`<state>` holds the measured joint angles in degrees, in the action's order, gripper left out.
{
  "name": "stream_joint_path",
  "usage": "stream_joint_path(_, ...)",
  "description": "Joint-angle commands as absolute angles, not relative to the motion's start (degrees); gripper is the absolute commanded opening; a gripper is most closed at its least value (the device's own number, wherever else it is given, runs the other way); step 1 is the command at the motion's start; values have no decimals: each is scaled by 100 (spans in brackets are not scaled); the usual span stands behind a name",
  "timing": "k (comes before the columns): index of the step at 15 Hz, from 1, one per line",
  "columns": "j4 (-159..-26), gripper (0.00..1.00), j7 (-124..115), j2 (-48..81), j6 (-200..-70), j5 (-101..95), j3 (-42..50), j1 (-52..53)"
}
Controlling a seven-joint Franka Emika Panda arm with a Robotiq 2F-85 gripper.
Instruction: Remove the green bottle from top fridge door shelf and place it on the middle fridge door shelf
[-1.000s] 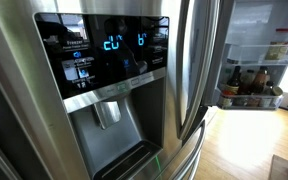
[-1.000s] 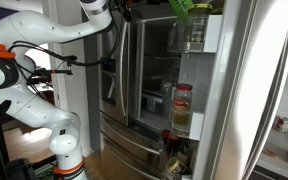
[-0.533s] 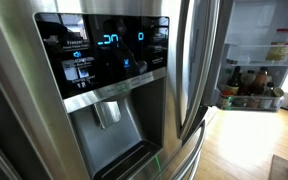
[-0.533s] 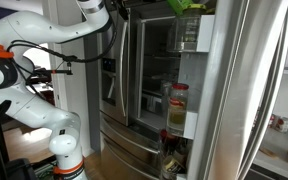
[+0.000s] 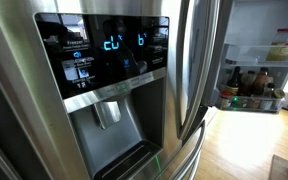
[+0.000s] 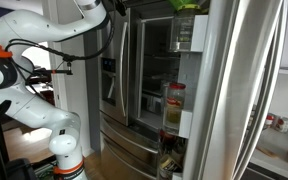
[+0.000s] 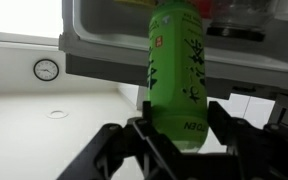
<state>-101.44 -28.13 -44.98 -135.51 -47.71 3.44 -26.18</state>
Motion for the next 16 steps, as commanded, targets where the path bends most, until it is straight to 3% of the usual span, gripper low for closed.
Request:
stream_joint_path(1, -9983, 33, -2724, -4497, -13361, -4550, 366, -2477)
stream_joint_path(8, -9627, 33, -2668, -4486, -12237, -3751, 263, -2403)
stream_joint_path(16, -9465, 33, -2554, -4549, -12172, -3462, 216, -2373)
